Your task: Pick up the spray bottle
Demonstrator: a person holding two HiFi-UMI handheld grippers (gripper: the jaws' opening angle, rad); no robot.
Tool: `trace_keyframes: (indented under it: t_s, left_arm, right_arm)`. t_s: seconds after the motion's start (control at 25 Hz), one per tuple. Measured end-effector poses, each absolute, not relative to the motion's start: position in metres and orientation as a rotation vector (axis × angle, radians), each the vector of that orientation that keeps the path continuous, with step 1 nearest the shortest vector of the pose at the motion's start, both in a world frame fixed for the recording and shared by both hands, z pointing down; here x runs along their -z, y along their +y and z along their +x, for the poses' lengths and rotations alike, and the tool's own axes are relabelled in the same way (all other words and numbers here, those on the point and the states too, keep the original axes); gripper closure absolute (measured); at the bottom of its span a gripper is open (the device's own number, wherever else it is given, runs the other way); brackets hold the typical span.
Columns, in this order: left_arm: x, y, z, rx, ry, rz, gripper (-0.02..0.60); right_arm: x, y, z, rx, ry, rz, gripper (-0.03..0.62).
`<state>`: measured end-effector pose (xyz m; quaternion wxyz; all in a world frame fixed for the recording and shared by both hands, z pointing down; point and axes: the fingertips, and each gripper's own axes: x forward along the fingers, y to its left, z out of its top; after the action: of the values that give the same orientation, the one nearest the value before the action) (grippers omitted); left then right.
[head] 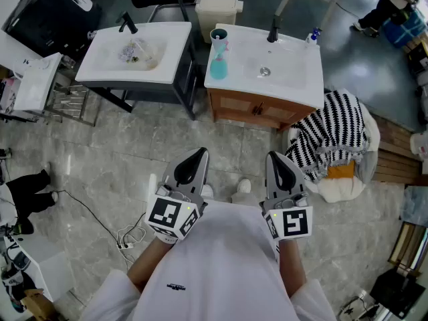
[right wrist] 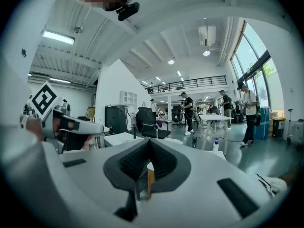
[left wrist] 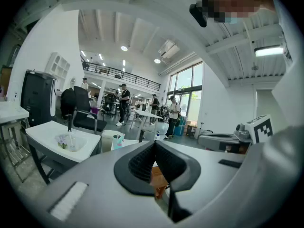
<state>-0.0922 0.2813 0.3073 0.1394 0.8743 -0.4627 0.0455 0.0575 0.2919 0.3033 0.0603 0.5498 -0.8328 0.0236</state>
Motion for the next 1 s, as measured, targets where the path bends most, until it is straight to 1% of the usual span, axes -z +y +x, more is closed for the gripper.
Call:
trace_keyframes:
  t_s: [0.52,0.84,1.0]
  left_arm:
    - [-0.306,0.276,-0.038,-0.134,-1.449,2.497,0.577]
    - [-0.314,0.267,0.003,-0.156,-1.489,2.474,0.577]
    - [-0.314,0.255,0.018,-0.162,-1.487,2.464,0.577]
  right_arm:
    - [-0.302,0.287,0.117,-0.084,-2.596,1.637,0.588]
    - [-0.305,0.279,0.173,-0.083,-2.602,1.661,0.588]
    - [-0.310,0.264,0.187,-0.099,-2.605,1.657,0.588]
